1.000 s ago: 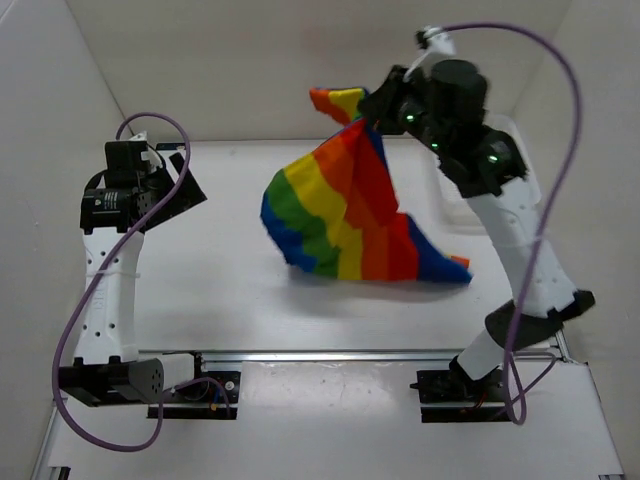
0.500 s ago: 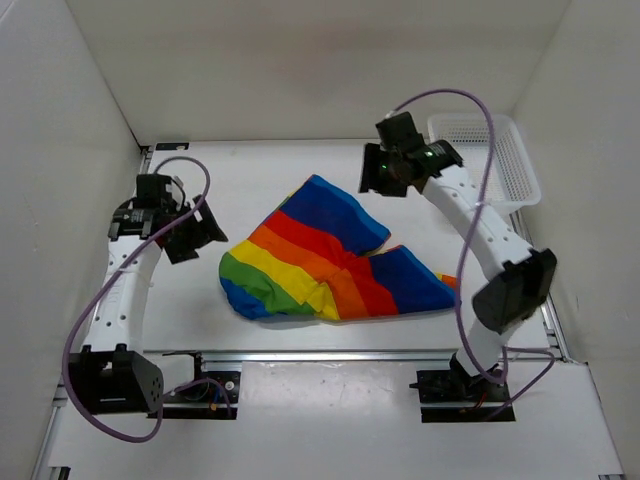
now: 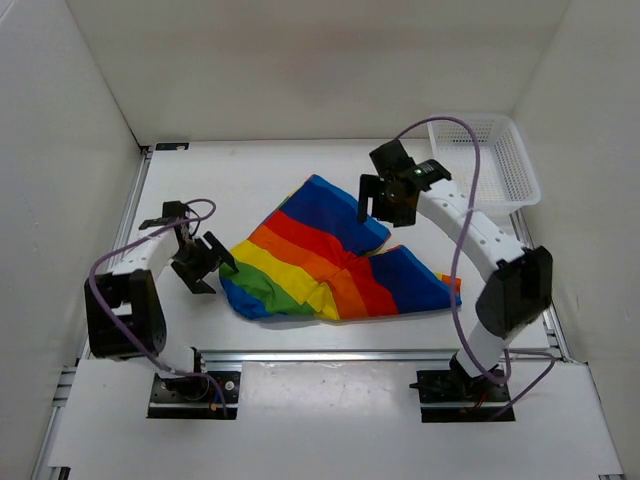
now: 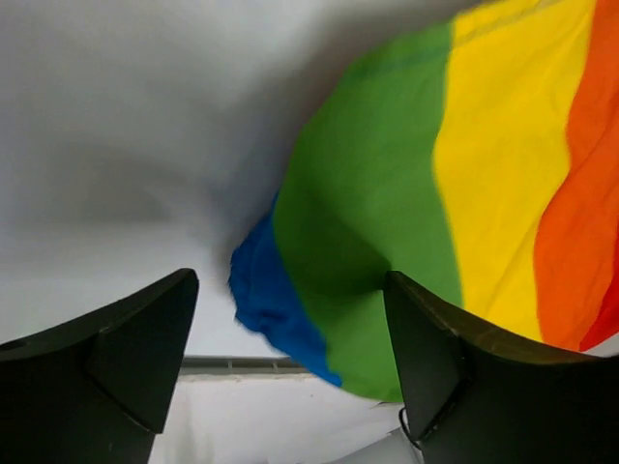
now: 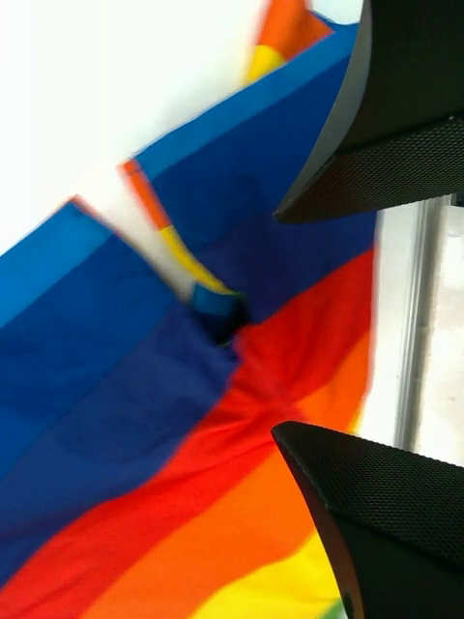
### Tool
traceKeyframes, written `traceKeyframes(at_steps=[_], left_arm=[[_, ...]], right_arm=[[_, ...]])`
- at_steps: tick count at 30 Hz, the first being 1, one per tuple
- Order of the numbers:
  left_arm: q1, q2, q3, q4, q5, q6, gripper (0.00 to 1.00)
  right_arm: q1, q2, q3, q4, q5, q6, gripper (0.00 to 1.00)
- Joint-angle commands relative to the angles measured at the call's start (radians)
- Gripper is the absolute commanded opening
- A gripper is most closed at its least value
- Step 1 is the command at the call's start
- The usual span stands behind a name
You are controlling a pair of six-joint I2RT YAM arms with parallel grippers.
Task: Fold and stack the shorts
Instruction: Move the shorts to the center of the board, then flatten the shorts out
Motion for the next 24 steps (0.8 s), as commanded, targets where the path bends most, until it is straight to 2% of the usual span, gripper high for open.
traceKeyframes(at_steps=[1, 2, 3, 6, 7, 9, 10, 11, 14, 22, 24], left_arm=[[0.007, 0.067, 0.085, 0.097, 0.049, 0.008, 0.87], [0.007, 0.11, 0.102, 0.098, 0.049, 0.008, 0.83], [0.007, 0.13, 0.13, 0.098, 0.06, 0.017, 0.69], [0.007, 0.184, 0.186, 0.098, 0.082, 0.05, 0.43], [-0.002, 0.196, 0.202, 0.098, 0.094, 0.059, 0.24], [-0.002, 0.227, 0.242, 0.098, 0.105, 0.082, 0.1], [-0.002, 0.227, 0.251, 0.084, 0.105, 0.082, 0.1], [-0.002, 0.239, 0.251, 0.075, 0.105, 0.082, 0.1], [-0.002, 0.239, 0.262, 0.075, 0.105, 0.091, 0.1], [-0.002, 0.23, 0.323, 0.012, 0.093, 0.123, 0.1], [-0.002, 0.23, 0.349, -0.019, 0.08, 0.133, 0.1]], right_arm=[[0.0, 0.138, 0.163, 0.016, 0.01, -0.062, 0.87], [-0.009, 0.217, 0.195, 0.016, 0.001, -0.062, 0.89], [-0.02, 0.259, 0.23, -0.001, -0.01, -0.062, 0.89], [-0.03, 0.408, 0.368, -0.019, -0.059, -0.073, 0.89], [-0.039, 0.445, 0.414, -0.034, -0.059, -0.082, 0.9], [-0.048, 0.56, 0.58, -0.065, -0.091, -0.106, 0.92], [-0.048, 0.601, 0.646, -0.082, -0.1, -0.117, 0.92], [-0.048, 0.687, 0.783, -0.117, -0.1, -0.14, 0.92], [-0.057, 0.822, 0.953, -0.128, -0.111, -0.161, 0.95], [-0.088, 0.924, 0.932, 0.021, -0.099, -0.162, 0.98], [-0.088, 0.947, 0.952, 0.03, -0.129, -0.172, 0.95]])
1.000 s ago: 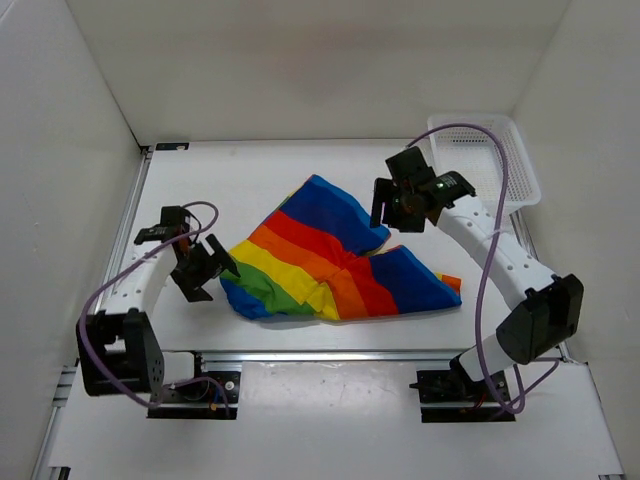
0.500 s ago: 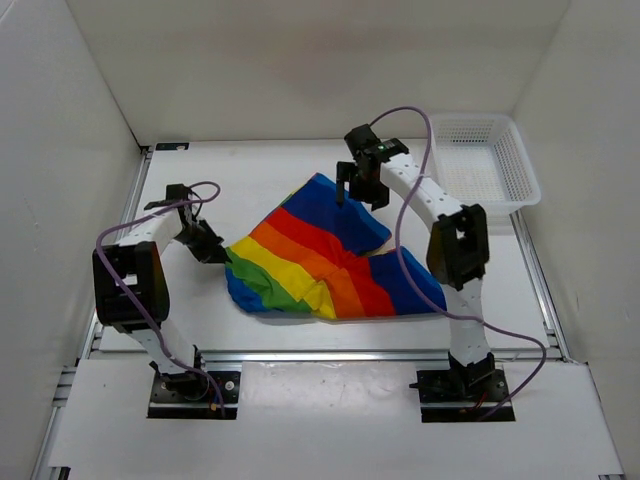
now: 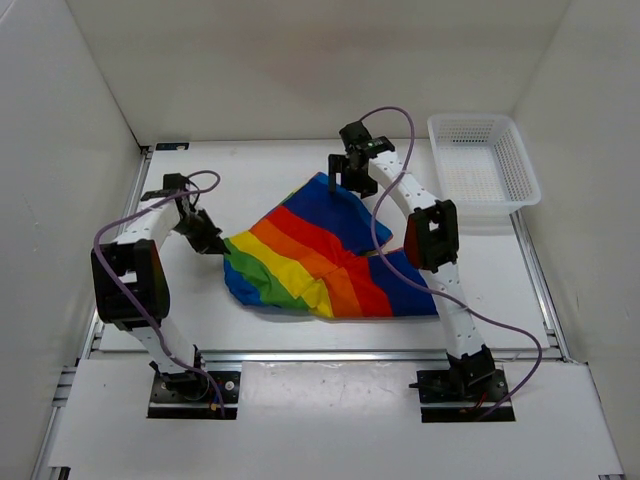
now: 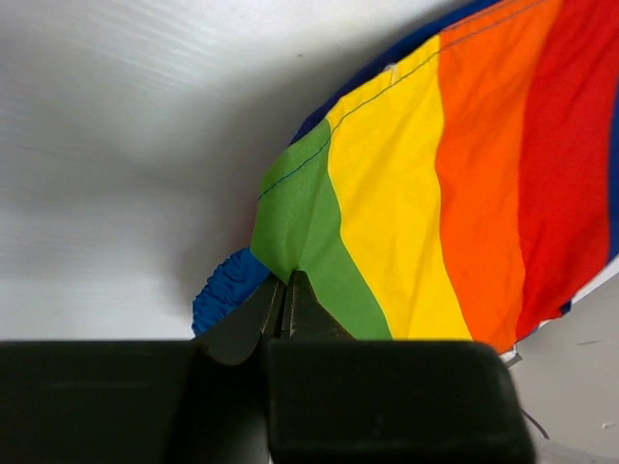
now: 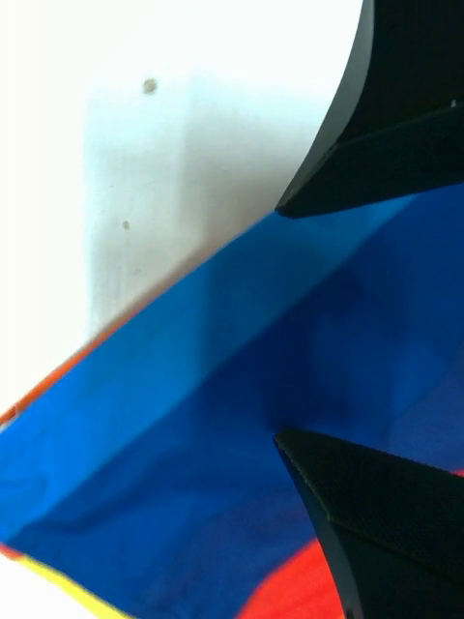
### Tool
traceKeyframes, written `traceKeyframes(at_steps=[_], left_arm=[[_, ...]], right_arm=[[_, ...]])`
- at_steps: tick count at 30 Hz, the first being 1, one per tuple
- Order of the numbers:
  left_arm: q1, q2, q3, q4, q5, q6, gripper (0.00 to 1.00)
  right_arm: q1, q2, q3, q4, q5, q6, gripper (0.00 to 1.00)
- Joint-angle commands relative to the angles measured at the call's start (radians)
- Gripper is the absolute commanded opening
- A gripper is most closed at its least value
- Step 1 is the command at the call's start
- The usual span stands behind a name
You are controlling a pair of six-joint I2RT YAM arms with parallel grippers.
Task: Fold and stack the shorts
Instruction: Flatten the shorts out
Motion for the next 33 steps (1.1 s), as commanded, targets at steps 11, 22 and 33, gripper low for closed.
traceKeyframes(at_steps=[11, 22, 33], left_arm=[[-0.005, 0.107, 0.401, -0.166, -0.047, 0.045, 0.1], [-0.005, 0.164, 1.086, -0.342, 0.029, 0.022, 0.1], [-0.007, -0.441, 0.465, -0.057, 0.04, -0.015, 0.16]], right_arm=[[-0.005, -0.011, -0.008, 0.114, -0.179, -0.076, 0.01], [-0.075, -0.439, 0.1, 0.266, -0.169, -0.064, 0.01], [0.048, -1.193, -0.89, 0.56, 0.111, -0.129, 0.01]])
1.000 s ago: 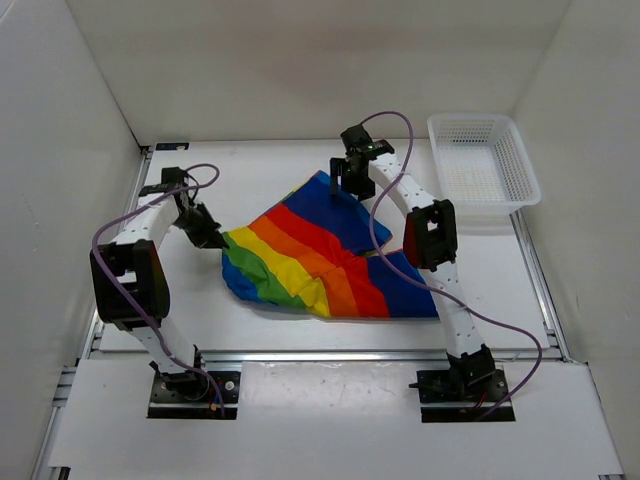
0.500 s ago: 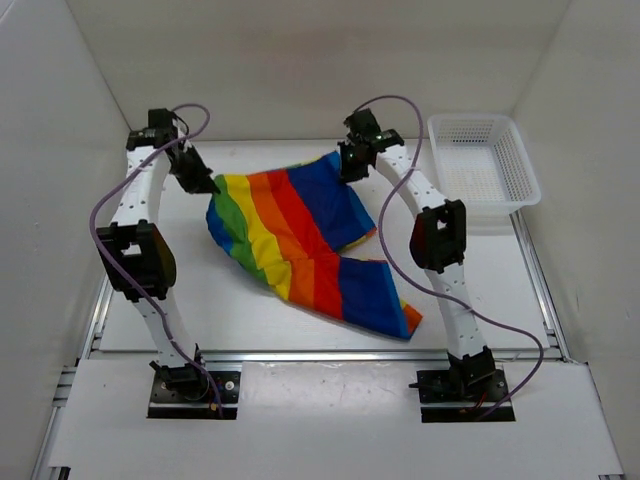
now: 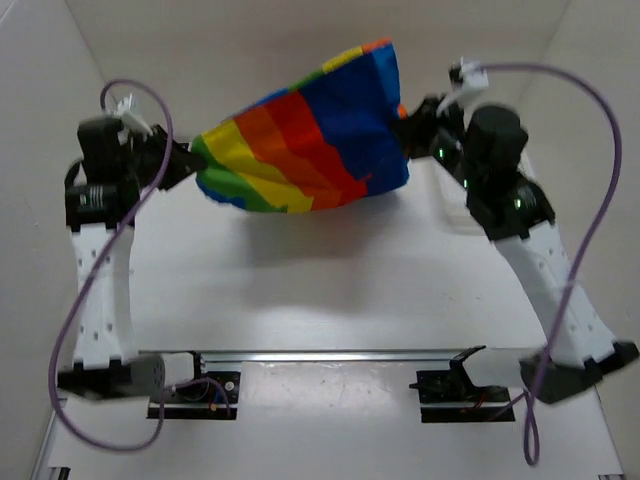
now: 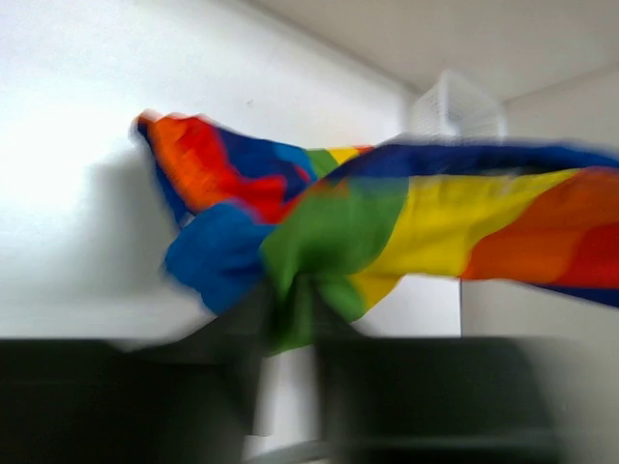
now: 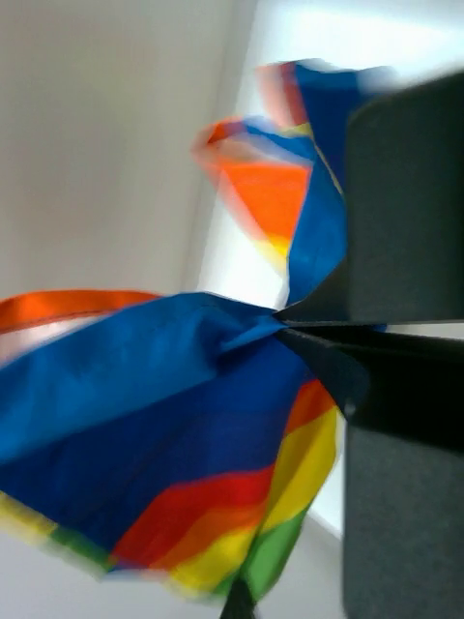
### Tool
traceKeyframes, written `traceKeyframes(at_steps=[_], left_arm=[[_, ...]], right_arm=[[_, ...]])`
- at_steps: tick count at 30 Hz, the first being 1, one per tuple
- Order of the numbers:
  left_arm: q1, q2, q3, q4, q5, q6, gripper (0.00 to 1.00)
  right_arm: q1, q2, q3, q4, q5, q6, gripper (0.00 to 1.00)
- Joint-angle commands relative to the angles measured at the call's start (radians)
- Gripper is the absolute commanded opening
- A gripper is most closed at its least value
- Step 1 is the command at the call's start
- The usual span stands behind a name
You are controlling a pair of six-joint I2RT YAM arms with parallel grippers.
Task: Fold and stack the shorts
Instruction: Flatten the shorts out
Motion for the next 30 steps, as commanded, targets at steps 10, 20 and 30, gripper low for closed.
traceKeyframes(at_steps=[10, 20, 30], left_arm=[[-0.019, -0.392, -0.767, 0.022, -0.024, 0.028, 0.88], [-0.019, -0.265, -0.7, -0.076, -0.158, 0.059, 0.1], [-0.109, -0.321, -1.126, 0.002, -0.026, -0.131, 0.82]], right_arm=[[0.071, -0.485, -0.875, -0.213, 0.584, 0.288, 0.8], [0.08, -0.505, -0.866, -0.437, 0.406, 0.488, 0.26], [0.165, -0.358, -0.871, -0.489, 0.135, 0.63, 0.79]])
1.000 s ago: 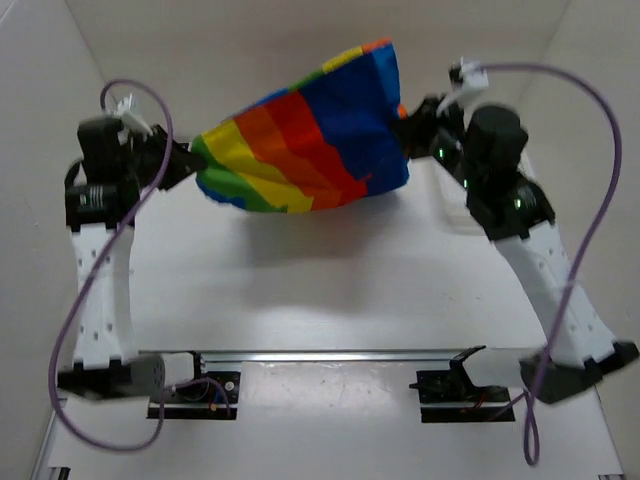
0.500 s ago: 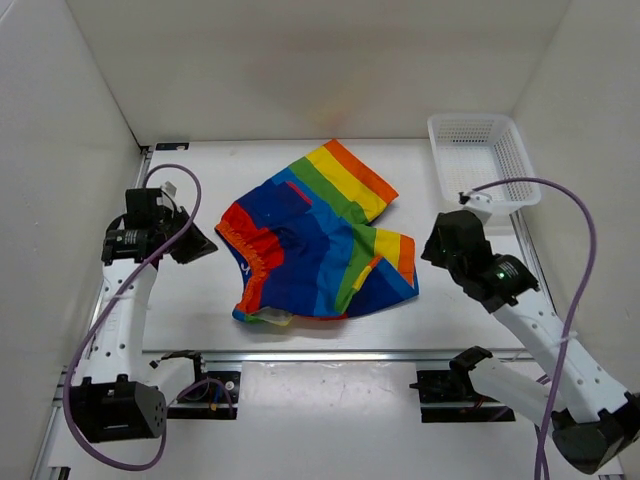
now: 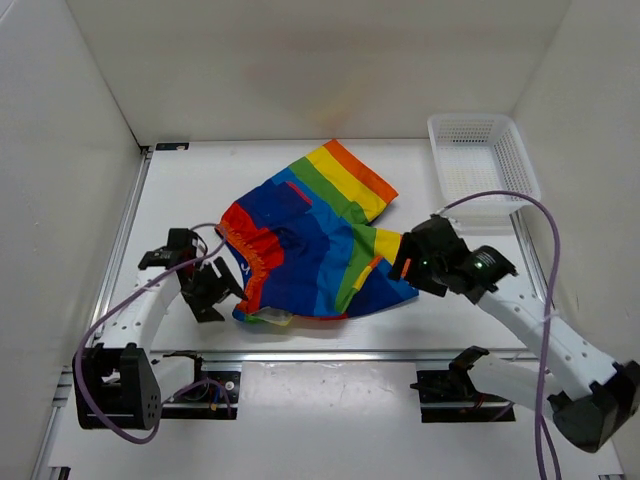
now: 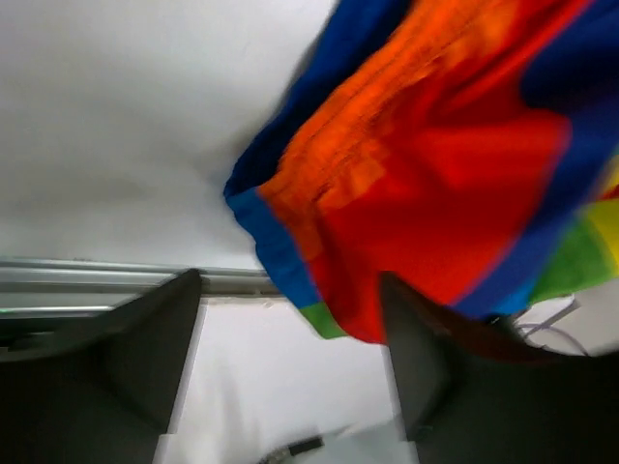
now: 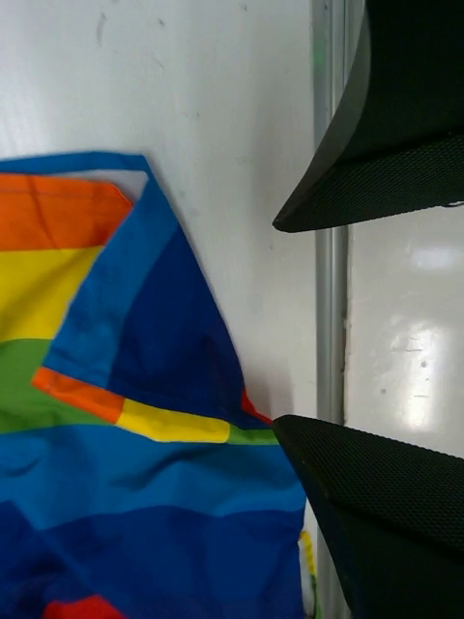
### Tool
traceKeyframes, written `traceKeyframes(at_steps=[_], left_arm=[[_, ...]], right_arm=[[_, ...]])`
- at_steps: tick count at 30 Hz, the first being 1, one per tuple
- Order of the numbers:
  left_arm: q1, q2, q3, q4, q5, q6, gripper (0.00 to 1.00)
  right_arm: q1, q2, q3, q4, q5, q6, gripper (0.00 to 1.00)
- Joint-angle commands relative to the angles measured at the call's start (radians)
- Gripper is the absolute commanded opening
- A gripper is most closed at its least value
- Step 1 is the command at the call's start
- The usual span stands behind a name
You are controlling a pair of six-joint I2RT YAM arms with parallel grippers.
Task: Fold and stack the shorts
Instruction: Flatten the shorts out
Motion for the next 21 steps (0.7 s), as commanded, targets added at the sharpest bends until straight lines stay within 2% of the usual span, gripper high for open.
traceKeyframes(at_steps=[1, 3, 7, 13, 14, 17, 18, 21], left_arm=[[-0.014, -0.061, -0.064, 0.032, 0.053, -0.084, 0.89], [-0.014, -0.07, -0.104, 0.046, 0.053, -0.099, 1.0], [-0.014, -0.057, -0.135, 0.098, 0.053, -0.131, 1.0], [-0.014, 0.012, -0.144, 0.156, 0.033, -0.154, 1.0], [-0.014, 0.027, -0.135, 0.156, 0.024, -0.154, 0.97], [-0.014, 0.052, -0.135, 0.176, 0.034, -0.154, 0.88], [-0.025, 0.063, -0.135, 0.176, 0.034, -0.154, 0.77], [-0.034, 0.063, -0.144, 0.176, 0.025, -0.168, 0.49]], right_arm=[[0.009, 0.113, 0.052, -0.02, -0.132, 0.08, 0.81], [0.009, 0.192, 0.063, 0.006, -0.158, 0.101, 0.82], [0.009, 0.327, 0.113, 0.094, -0.188, 0.124, 0.82], [0.009, 0.506, 0.147, 0.177, -0.188, 0.147, 0.75], [0.009, 0.535, 0.147, 0.177, -0.175, 0.162, 0.73], [0.0, 0.567, 0.121, 0.177, -0.166, 0.172, 0.57], [0.0, 0.567, 0.11, 0.177, -0.151, 0.182, 0.43], [0.0, 0.529, 0.081, 0.156, -0.119, 0.21, 0.18]])
